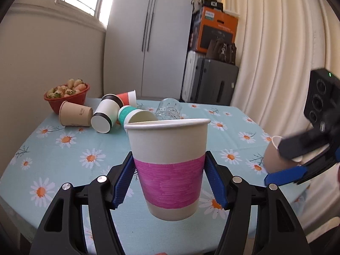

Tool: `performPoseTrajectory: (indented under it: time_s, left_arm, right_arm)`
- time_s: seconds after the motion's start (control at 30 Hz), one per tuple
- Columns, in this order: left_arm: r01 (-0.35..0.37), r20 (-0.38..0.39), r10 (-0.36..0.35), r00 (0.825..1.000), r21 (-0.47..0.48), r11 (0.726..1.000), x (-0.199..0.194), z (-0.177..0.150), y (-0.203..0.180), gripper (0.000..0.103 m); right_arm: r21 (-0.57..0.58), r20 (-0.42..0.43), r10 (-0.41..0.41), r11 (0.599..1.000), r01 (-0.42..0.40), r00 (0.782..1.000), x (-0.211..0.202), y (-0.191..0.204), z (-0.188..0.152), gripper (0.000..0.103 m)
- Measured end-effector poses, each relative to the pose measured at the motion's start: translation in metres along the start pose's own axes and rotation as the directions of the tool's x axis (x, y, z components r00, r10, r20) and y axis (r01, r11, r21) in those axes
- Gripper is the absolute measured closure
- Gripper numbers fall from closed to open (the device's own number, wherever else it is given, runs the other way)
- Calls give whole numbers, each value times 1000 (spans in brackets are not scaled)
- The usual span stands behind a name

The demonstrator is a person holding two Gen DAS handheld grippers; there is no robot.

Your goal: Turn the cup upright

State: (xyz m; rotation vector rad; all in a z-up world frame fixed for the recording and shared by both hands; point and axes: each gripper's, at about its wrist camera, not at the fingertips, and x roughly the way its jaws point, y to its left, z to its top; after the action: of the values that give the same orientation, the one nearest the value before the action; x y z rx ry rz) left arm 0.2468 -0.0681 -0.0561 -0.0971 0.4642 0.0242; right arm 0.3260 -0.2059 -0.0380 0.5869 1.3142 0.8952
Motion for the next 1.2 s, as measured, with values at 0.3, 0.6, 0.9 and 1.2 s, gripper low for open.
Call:
performPoseTrajectory:
  time_s: [0.3, 0.6, 0.9, 1.2]
  left_arm:
    - [-124, 190, 106, 976, 85, 989, -1, -35, -13, 40]
    - [-176, 239, 170, 956, 6, 984, 9, -52, 3, 39]
    - [-194, 241, 179, 954, 38, 980, 14, -59, -1, 38]
    - [-183, 218, 168, 961, 52, 982, 18, -61, -3, 32]
  right_arm:
    - [-5, 0, 11, 1000, -11, 1000, -2, -2, -1, 30]
    - [6, -15, 10, 1000, -10, 1000, 5, -4, -2, 30]
    - [2, -35, 1, 1000, -1, 999, 12, -2, -4, 30]
    - [8, -34, 0, 1000, 1, 999, 12, -4, -5, 30]
